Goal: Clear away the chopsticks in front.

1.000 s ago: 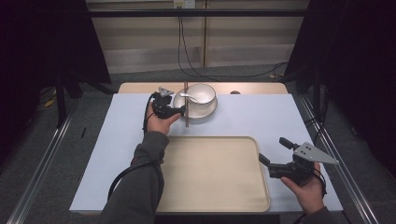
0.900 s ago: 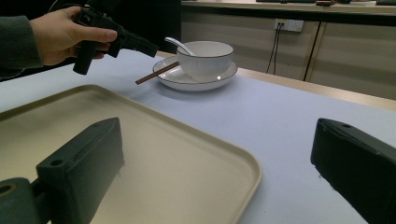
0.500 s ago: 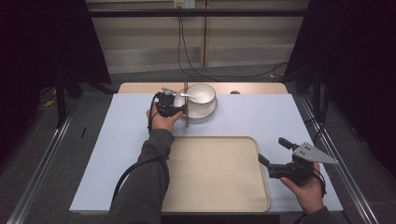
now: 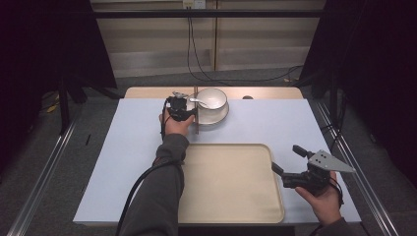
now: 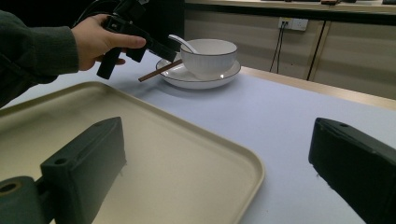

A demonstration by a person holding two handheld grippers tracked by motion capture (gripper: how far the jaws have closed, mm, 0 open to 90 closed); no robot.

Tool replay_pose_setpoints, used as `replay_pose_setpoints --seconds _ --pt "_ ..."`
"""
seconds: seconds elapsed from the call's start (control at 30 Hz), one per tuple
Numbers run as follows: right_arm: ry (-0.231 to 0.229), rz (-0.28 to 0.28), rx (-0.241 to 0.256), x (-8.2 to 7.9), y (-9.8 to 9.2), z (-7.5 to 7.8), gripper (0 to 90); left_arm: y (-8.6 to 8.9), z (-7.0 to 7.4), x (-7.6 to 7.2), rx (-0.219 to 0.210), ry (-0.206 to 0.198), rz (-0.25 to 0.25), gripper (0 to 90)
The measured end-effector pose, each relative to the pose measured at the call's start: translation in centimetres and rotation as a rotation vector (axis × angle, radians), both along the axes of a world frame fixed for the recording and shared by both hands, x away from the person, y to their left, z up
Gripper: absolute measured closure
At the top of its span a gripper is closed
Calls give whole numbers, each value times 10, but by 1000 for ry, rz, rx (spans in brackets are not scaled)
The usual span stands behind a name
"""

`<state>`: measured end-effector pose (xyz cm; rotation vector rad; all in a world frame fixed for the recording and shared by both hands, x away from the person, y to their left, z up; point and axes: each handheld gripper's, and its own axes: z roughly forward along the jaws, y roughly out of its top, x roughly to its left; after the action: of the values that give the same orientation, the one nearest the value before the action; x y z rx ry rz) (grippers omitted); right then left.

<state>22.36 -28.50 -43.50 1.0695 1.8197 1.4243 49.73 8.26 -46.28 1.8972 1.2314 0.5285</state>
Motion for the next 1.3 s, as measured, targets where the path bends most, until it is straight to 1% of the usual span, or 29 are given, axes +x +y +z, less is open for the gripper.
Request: replay_pose_setpoints --seconds 0.07,0.1,0.17,0.2,0.23,0.33,0.4,0.5,0.53,0.57,0.6,0.7,0.73,0.77,0.8,0.83,0.87,0.9,0.97,1.0,1.03,1.07,1.1,1.13,1.17,1.2,1.23,1.27,1.3 --pt "-3 8 -2 0 0 0 36 0 0 1 -5 10 -9 569" --pt "-3 9 -1 0 0 0 36 -2 0 1 -18 11 1 573" --pt "-2 9 -1 0 0 0 36 -3 0 1 -23 11 7 590" --pt "-1 7 -3 0 0 0 36 -3 0 1 -25 17 7 603" --pt "1 2 -1 0 0 0 36 -4 0 2 -38 24 7 618" --pt "2 5 -1 0 0 0 36 -4 1 2 -31 29 7 649" --pt "1 6 -2 0 0 0 36 -4 1 2 -39 33 9 659" --pt "2 9 -9 0 0 0 36 -6 1 2 -55 41 16 693" --pt "2 11 -9 0 1 0 36 -6 1 2 -63 53 17 696" --pt "2 10 -7 0 1 0 36 -6 1 2 -81 52 30 699" --pt "3 10 -11 0 1 0 36 -6 0 2 -79 59 33 703" --pt "2 10 -7 0 1 0 37 -6 -1 2 -68 61 38 729" --pt "2 12 -8 0 1 0 37 -5 -2 3 -84 73 48 739" --pt "0 12 -9 0 0 0 36 -4 -3 3 -83 81 53 756" --pt "0 12 -9 0 0 0 36 -4 -3 3 -83 81 53 773" --pt "1 15 -10 0 0 0 37 -4 -3 3 -86 94 61 782" --pt "3 15 -9 0 1 0 37 -4 -3 3 -86 94 61 796" --pt "5 16 -9 0 1 -1 37 -2 -3 3 -70 97 67 809" --pt "9 19 -15 0 1 -1 36 -2 -3 3 -75 95 78 816" --pt "8 19 -13 0 1 -1 36 -1 -3 3 -84 97 99 822" --pt "8 19 -13 0 1 -1 36 -1 -3 3 -84 97 99 829" --pt "6 20 -11 0 1 0 37 -1 -2 3 -85 99 115 838" --pt "5 22 -10 0 1 -1 36 1 -1 3 -78 106 129 844" --pt "8 18 -12 0 1 -1 36 1 -1 3 -78 106 129 851" --pt "8 18 -12 0 1 -1 36 2 0 2 -72 108 140 851" --pt "12 21 -14 0 1 -1 36 3 1 1 -58 99 143 855" --pt "11 21 -15 0 1 -1 36 3 1 0 -54 86 159 856" --pt "8 19 -14 0 1 -1 36 5 1 -2 -67 96 169 856" --pt "8 19 -14 0 1 -1 36 5 1 -2 -67 96 169 856"
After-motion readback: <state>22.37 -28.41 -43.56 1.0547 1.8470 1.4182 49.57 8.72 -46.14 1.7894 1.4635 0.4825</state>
